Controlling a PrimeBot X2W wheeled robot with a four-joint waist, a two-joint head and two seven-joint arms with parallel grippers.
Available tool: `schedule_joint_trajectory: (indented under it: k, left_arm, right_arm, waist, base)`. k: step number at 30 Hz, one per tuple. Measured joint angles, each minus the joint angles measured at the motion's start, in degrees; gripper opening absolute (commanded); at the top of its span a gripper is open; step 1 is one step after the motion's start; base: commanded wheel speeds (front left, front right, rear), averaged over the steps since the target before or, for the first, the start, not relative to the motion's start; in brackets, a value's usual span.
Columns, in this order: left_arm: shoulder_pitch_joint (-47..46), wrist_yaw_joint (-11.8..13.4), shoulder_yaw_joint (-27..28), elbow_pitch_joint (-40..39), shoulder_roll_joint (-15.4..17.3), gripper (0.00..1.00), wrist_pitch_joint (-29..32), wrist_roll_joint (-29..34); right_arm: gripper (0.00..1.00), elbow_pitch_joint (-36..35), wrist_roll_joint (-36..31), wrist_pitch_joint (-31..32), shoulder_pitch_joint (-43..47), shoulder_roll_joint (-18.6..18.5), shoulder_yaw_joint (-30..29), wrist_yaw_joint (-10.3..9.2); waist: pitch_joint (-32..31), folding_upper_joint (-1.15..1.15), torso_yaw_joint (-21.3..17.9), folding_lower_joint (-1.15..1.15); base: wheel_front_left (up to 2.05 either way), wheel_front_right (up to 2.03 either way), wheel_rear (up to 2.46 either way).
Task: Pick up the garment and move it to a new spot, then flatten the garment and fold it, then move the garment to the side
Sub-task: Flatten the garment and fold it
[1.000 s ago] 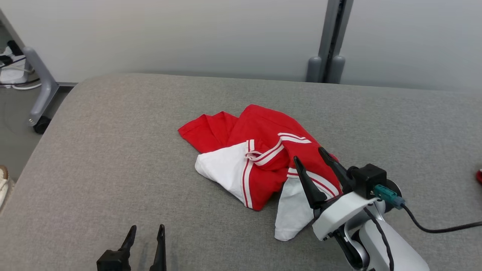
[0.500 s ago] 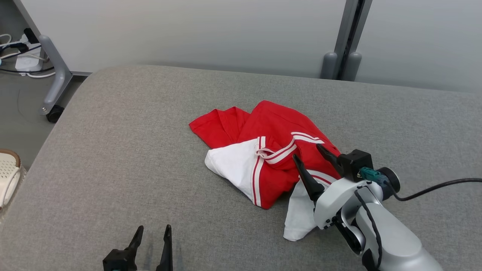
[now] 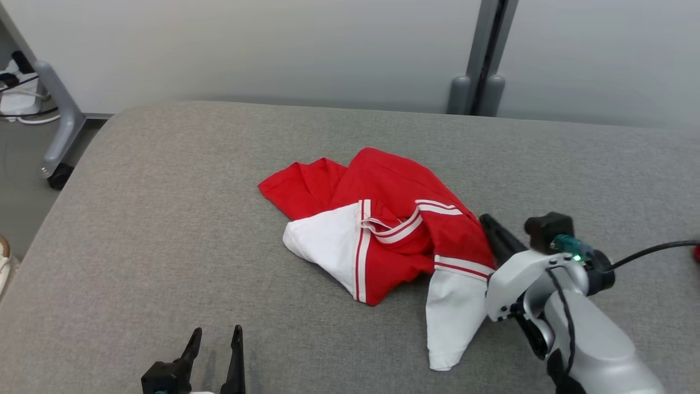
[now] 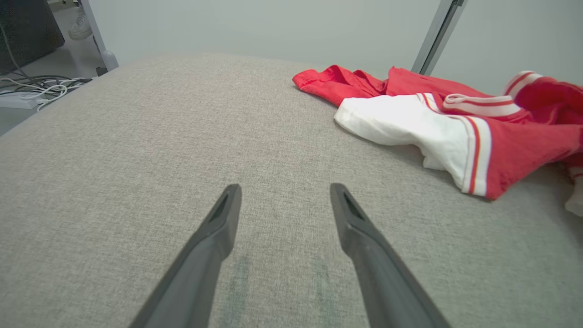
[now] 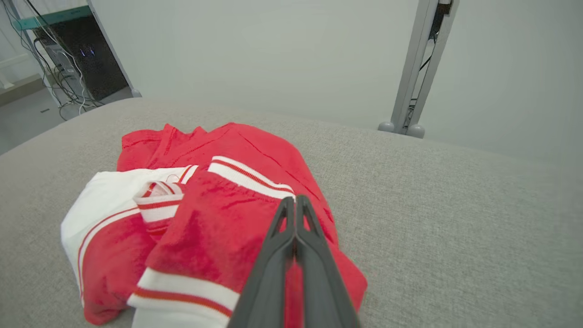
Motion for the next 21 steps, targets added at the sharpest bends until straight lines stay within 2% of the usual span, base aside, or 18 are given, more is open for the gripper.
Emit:
schedule_joint_trajectory:
  k: [4, 9, 10, 11, 12, 21]
  left_arm:
    - [-0.15, -0.25, 0.62, -0.09, -0.01, 1.00, -0.01, 0.03]
    - [-0.66, -0.42, 0.65, -0.25, -0.02, 1.00, 0.00, 0.24]
    - [-0.70, -0.41, 0.66, -0.27, -0.02, 1.00, 0.00, 0.24]
    - [-0.70, -0.41, 0.66, -0.33, -0.02, 1.00, 0.00, 0.32]
    - [-0.71, -0.41, 0.73, -0.47, -0.01, 1.00, 0.00, 0.68]
    - [-0.60, -0.31, 1.68, -1.18, -0.03, 1.00, 0.00, 2.10]
  right_arm:
    - [0.00, 0.13, -1.96, -0.48, -0.64, -0.04, -5.04, 0.00]
    - [0.00, -3.74, -4.31, -0.55, 0.02, -0.03, -8.72, 0.00]
    - [0.05, -4.66, -4.41, -0.55, 0.74, -0.02, -9.44, 0.00]
    - [0.47, -5.42, -4.82, -0.55, 1.60, -0.04, -10.06, 0.00]
    - [1.00, -6.38, -5.20, -0.56, 2.63, -0.05, -10.58, 0.00]
    - [1.00, -12.21, -6.04, -0.60, 14.08, -0.01, -14.52, 0.00]
  waist:
    - [-0.09, 0.00, -1.78, 0.00]
    - [-0.23, 0.00, -4.11, 0.00]
    - [-0.28, 0.00, -4.51, 0.00]
    - [-0.37, 0.00, -4.86, 0.00]
    - [-0.46, 0.00, -5.21, 0.00]
    - [-2.03, 0.00, -7.13, 0.00]
  base:
    - [0.00, 0.00, 0.00]
    - [0.00, 0.00, 0.00]
    - [0.00, 0.00, 0.00]
    - [0.00, 0.00, 0.00]
    - [0.00, 0.00, 0.00]
    - [0.00, 0.00, 0.00]
